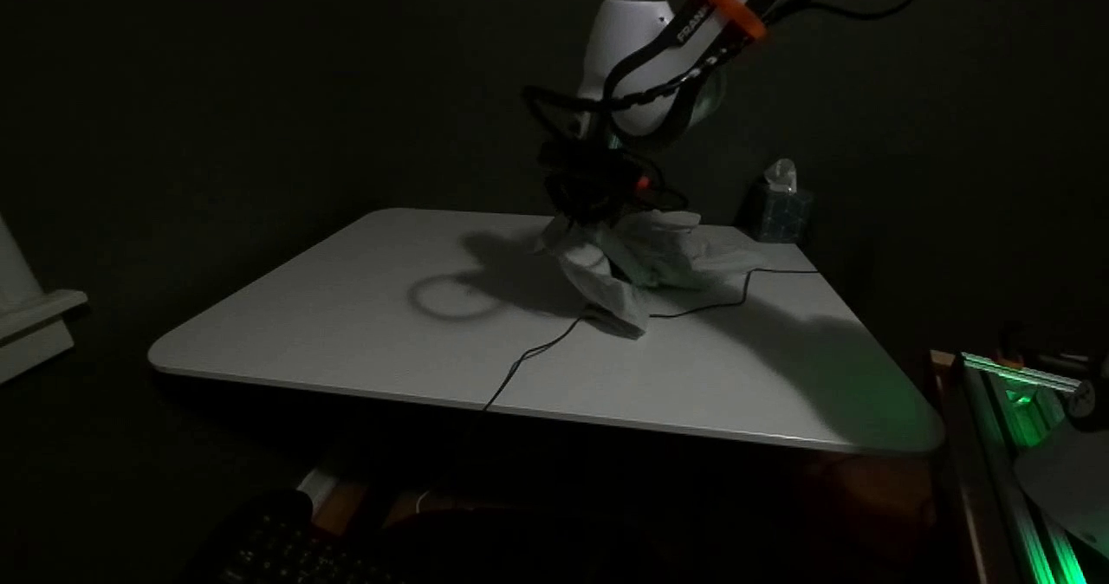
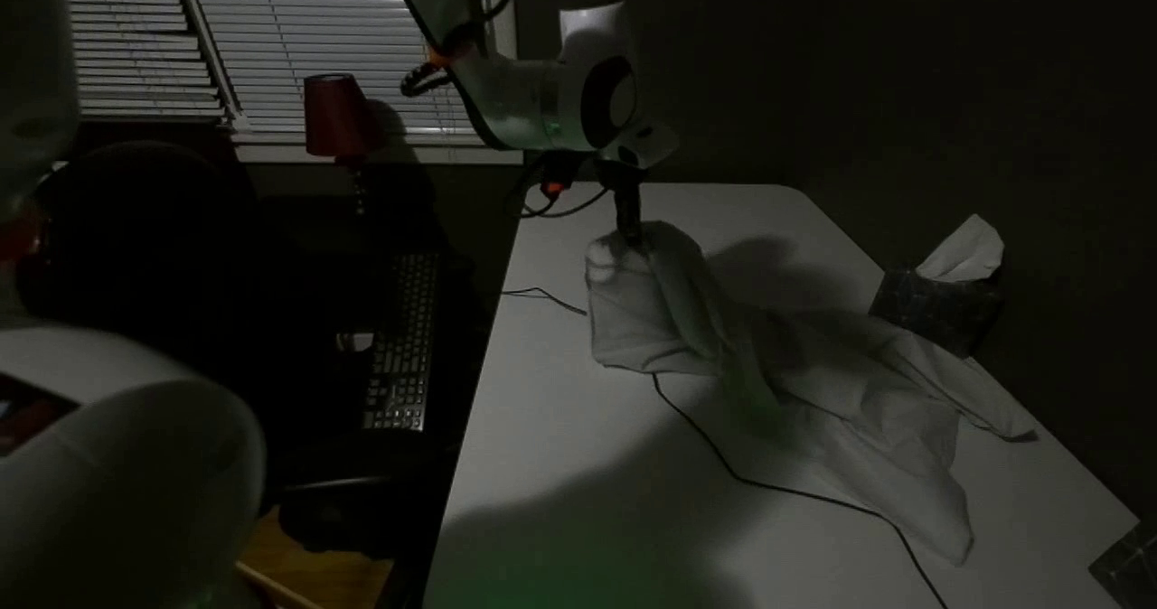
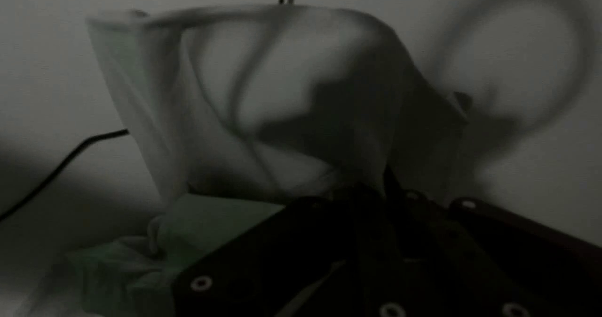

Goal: Fold the white cloth over itself

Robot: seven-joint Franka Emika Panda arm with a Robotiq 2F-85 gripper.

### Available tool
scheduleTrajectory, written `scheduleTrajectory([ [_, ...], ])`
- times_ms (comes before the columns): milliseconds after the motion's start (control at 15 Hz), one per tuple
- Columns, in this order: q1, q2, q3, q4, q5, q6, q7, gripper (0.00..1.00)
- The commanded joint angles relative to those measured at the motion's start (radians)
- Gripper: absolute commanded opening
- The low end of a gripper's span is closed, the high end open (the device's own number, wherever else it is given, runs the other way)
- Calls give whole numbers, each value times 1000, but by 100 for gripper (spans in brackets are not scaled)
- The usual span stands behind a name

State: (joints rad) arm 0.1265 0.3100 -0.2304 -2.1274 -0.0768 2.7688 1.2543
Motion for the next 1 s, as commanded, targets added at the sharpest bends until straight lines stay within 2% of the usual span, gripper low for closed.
scheduleTrajectory([
  [0, -5, -175, 63, -162, 1, 138, -97, 1],
  [133, 10, -232, 95, -200, 21, 160, -138, 1],
  [400, 9, -316, 221, -246, 113, 98, -250, 1],
  [600, 24, -356, 304, -256, 266, -4, -389, 1],
  [733, 17, -365, 320, -249, 260, -49, -383, 1],
  [933, -27, -367, 302, -228, 224, -88, -302, 1],
])
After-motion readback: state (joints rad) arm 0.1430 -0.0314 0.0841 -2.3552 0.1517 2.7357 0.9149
